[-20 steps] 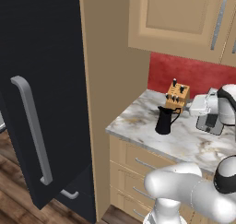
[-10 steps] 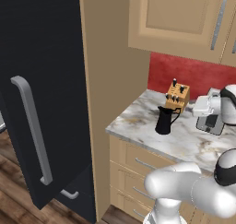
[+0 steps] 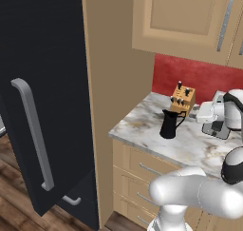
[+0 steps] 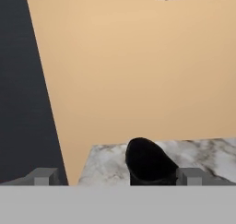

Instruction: Move the beet and grapes from the top shelf to the second highest shelf to make space. Then, place the pitcher from the counter on the cleared top shelf.

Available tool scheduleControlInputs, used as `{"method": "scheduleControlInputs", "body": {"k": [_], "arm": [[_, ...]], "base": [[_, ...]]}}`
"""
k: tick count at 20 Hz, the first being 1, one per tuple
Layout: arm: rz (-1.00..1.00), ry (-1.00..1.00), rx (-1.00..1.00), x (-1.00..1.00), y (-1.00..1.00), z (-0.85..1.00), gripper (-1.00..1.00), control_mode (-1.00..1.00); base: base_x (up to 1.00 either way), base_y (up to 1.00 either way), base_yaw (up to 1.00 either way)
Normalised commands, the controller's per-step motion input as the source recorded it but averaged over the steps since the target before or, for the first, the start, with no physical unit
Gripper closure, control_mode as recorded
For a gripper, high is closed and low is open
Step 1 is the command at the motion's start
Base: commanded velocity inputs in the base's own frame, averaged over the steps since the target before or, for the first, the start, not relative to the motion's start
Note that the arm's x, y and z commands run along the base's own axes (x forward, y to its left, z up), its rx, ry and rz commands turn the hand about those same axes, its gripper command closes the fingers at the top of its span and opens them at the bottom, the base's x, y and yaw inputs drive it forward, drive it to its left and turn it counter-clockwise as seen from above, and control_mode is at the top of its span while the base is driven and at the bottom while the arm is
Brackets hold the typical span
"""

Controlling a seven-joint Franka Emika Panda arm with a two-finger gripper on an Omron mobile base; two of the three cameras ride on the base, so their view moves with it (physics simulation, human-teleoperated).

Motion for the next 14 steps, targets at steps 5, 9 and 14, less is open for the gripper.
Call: {"method": "scheduleControlInputs", "body": {"k": [5, 9, 14], "arm": [[0.0, 0.0, -0.03, 0.13, 0.0, -0.26, -1.0, -1.0], [0.0, 0.0, -0.02, 0.13, 0.0, -0.2, -1.0, -1.0], [0.0, 0.0, -0.01, 0.09, 0.0, -0.14, -1.0, -1.0]], "base": [[0.0, 0.0, 0.0], [0.0, 0.0, 0.0], [0.0, 0.0, 0.0]]}}
